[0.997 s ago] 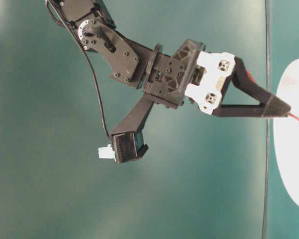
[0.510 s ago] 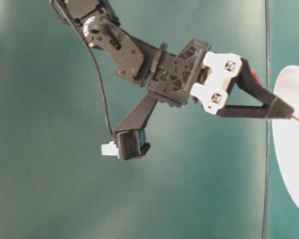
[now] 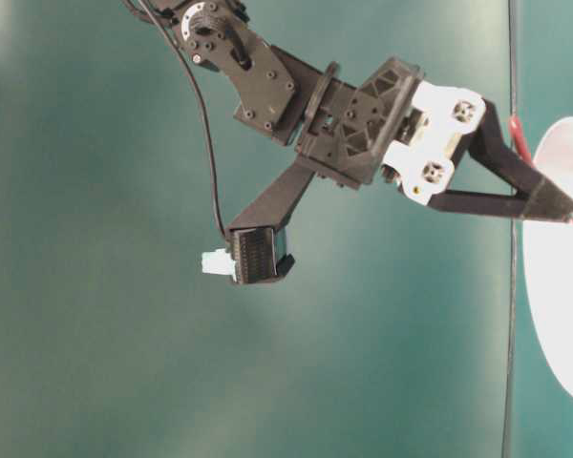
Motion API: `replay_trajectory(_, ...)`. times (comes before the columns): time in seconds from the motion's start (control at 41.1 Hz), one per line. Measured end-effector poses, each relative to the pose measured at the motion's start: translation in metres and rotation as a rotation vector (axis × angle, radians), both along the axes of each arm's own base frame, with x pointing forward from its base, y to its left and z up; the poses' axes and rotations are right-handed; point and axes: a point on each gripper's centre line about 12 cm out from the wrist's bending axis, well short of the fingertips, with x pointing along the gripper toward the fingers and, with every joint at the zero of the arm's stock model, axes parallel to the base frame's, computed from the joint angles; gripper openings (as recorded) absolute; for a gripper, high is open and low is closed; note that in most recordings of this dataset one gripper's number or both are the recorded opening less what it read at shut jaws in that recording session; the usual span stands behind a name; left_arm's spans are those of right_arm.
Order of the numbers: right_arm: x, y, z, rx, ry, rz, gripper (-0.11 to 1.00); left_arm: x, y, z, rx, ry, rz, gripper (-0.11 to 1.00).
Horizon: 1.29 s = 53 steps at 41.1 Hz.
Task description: Scoop the yellow hexagonal prism block from the bowl with a spoon using the right arm.
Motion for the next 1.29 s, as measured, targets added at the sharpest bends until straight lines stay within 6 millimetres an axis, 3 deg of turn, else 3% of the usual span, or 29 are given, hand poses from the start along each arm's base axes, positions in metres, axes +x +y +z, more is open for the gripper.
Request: replay_trajectory(1.288, -0.012, 0.01, -0.011, -0.003, -0.017, 0.013, 0.24, 0.0, 0.0, 0.0, -0.002, 0.0, 0.0, 0.02)
